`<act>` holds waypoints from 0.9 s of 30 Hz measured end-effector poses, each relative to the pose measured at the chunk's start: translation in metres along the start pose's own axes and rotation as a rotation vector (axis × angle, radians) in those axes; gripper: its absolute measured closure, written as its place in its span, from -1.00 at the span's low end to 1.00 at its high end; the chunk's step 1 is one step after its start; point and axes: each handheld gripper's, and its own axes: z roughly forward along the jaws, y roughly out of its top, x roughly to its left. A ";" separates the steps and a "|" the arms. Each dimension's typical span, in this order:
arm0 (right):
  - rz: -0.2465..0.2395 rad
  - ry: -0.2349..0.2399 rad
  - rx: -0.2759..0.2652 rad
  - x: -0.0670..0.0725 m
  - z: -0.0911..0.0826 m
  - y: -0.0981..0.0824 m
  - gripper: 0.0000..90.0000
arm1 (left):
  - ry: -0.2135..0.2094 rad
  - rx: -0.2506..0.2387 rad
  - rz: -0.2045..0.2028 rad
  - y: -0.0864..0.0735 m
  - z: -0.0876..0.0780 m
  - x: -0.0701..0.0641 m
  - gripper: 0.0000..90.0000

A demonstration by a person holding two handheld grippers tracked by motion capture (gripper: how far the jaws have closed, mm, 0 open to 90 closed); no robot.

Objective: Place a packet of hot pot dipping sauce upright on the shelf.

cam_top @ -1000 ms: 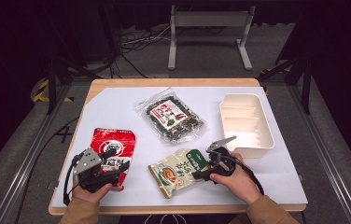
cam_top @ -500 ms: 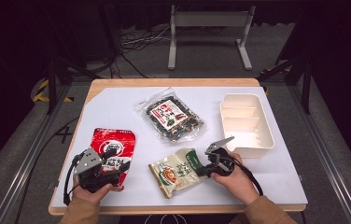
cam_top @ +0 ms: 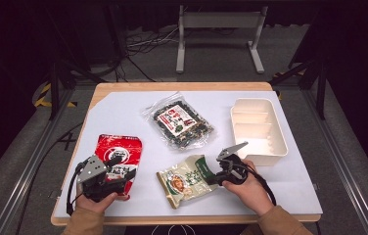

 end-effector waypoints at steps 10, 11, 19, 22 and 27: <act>-0.026 0.047 -0.043 0.014 -0.022 0.012 0.99 | 0.002 0.001 0.001 0.000 0.000 0.001 -0.32; -0.030 0.050 -0.049 0.015 -0.024 0.014 0.99 | 0.003 0.002 -0.002 0.000 0.000 0.001 -0.32; -0.091 0.032 -0.057 0.028 -0.045 0.025 0.99 | 0.009 -0.004 -0.002 0.000 -0.001 0.001 -0.32; -0.108 0.019 -0.059 0.031 -0.052 0.027 0.99 | 0.007 -0.006 -0.004 0.000 -0.001 0.001 -0.32; -0.142 0.004 -0.059 0.036 -0.067 0.032 0.99 | 0.009 -0.002 -0.004 0.000 -0.001 0.001 -0.32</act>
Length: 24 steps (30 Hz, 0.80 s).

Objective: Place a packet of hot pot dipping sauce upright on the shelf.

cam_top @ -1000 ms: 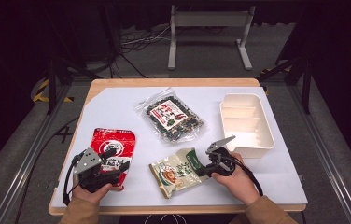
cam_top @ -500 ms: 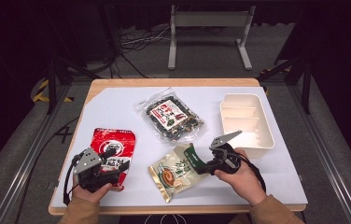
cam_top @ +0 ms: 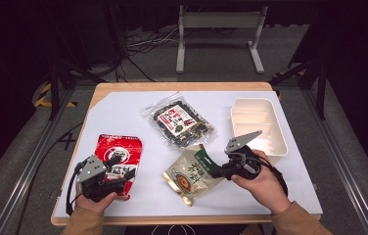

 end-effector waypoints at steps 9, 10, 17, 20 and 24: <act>-0.053 -0.060 0.026 0.005 -0.023 0.011 0.99 | -0.010 0.012 -0.001 0.000 0.002 0.000 -0.33; -0.059 -0.069 0.029 0.005 -0.025 0.012 0.99 | -0.010 0.011 -0.006 0.000 0.002 0.000 -0.33; -0.093 -0.127 0.057 0.007 -0.037 0.019 0.99 | -0.006 0.011 -0.004 0.000 0.001 0.001 -0.33; -0.099 -0.143 0.061 0.005 -0.042 0.022 0.99 | -0.006 0.011 -0.004 0.000 0.001 0.001 -0.33; -0.108 -0.161 0.064 0.002 -0.050 0.027 0.99 | -0.005 0.011 -0.007 0.000 0.001 0.002 -0.33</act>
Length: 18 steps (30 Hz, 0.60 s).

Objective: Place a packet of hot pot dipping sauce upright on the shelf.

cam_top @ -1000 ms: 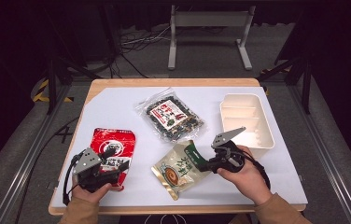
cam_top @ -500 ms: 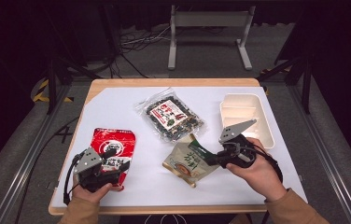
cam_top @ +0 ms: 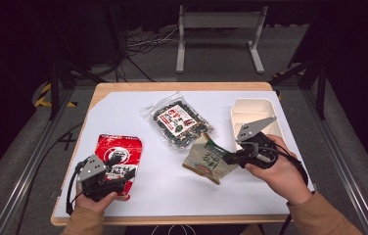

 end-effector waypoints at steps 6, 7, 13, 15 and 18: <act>-0.020 -0.028 0.009 -0.007 -0.008 0.005 0.99 | 0.019 0.001 -0.017 0.000 -0.002 0.003 -0.33; -0.020 -0.032 0.011 -0.008 -0.010 0.006 0.99 | 0.034 0.010 -0.022 0.000 -0.001 0.004 -0.33; -0.030 -0.060 0.011 -0.016 -0.021 0.013 0.99 | 0.097 0.030 -0.054 -0.003 -0.001 0.009 -0.33; -0.031 -0.070 0.009 -0.019 -0.026 0.016 0.99 | 0.114 0.032 -0.048 -0.003 0.000 0.009 -0.35; -0.039 -0.088 0.011 -0.022 -0.032 0.021 0.99 | 0.123 0.031 -0.047 -0.004 0.000 0.011 -0.36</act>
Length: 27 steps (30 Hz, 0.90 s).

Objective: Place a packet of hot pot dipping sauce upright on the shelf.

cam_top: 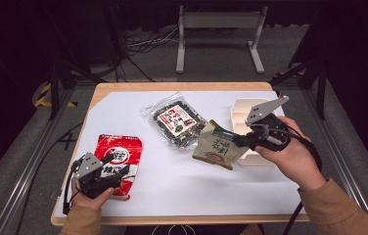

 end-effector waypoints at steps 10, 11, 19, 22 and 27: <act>-0.027 -0.047 0.019 -0.016 -0.015 0.014 0.99 | 0.005 0.000 -0.004 0.000 0.000 0.002 -0.37; -0.025 -0.055 0.025 -0.018 -0.017 0.015 0.99 | 0.005 -0.001 -0.006 0.000 -0.001 0.003 -0.37; -0.032 -0.102 0.025 -0.035 -0.027 0.023 0.99 | 0.027 -0.019 -0.016 0.001 -0.002 0.004 -0.37; -0.030 -0.114 0.024 -0.043 -0.030 0.025 0.99 | 0.030 -0.024 -0.022 0.001 -0.003 0.007 -0.37; -0.036 -0.156 0.021 -0.054 -0.037 0.027 0.99 | 0.028 -0.025 -0.033 0.001 -0.003 0.008 -0.37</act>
